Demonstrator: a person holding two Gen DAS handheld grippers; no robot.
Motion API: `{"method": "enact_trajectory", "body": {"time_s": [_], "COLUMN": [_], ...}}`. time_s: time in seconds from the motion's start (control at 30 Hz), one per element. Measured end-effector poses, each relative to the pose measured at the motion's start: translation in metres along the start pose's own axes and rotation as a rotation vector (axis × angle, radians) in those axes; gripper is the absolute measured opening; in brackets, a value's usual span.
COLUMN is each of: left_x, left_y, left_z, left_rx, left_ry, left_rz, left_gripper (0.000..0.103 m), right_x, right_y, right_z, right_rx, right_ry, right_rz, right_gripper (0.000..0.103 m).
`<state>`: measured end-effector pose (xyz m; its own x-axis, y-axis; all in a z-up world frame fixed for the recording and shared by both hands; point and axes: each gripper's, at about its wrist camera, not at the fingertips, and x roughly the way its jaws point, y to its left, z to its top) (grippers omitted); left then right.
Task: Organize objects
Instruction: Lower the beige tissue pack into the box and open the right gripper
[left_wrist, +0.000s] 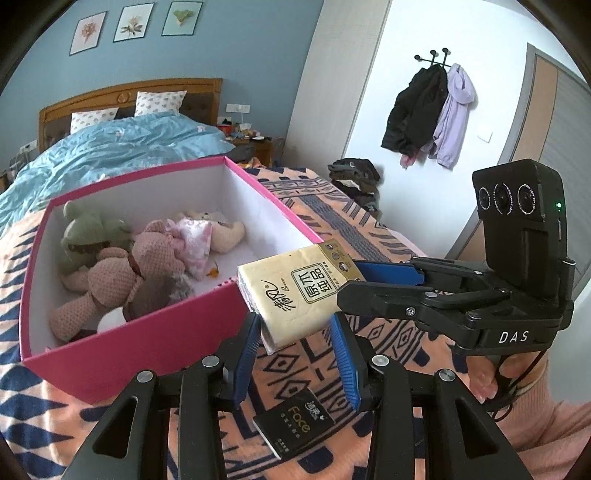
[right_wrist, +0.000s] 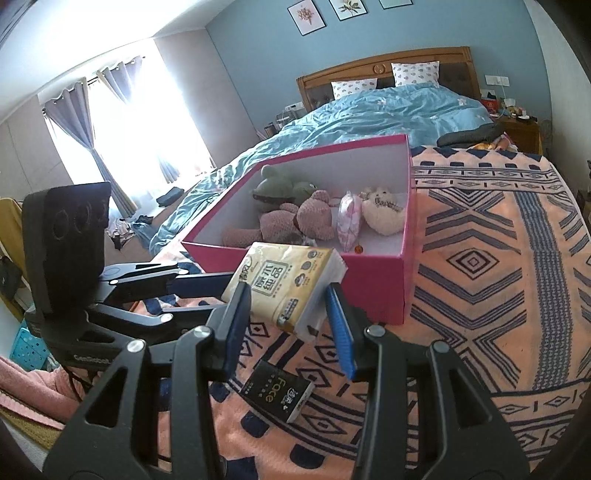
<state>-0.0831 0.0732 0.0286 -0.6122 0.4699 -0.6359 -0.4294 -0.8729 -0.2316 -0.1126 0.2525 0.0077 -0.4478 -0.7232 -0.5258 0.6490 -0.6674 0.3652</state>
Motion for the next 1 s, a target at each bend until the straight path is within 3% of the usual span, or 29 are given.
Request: {"method": "enact_trajectory", "body": {"time_s": [1.0], "left_x": [0.012], "left_y": [0.01], "left_z": [0.035], "left_rx": [0.013], "left_ry": [-0.015], "left_rz": [0.034], "left_gripper": [0.039], "right_x": [0.011], "right_y": [-0.019], "right_z": [0.038], "right_rx": [0.002], "right_ry": [-0.02], "right_rz": [0.017], "right_gripper": [0.045]}}
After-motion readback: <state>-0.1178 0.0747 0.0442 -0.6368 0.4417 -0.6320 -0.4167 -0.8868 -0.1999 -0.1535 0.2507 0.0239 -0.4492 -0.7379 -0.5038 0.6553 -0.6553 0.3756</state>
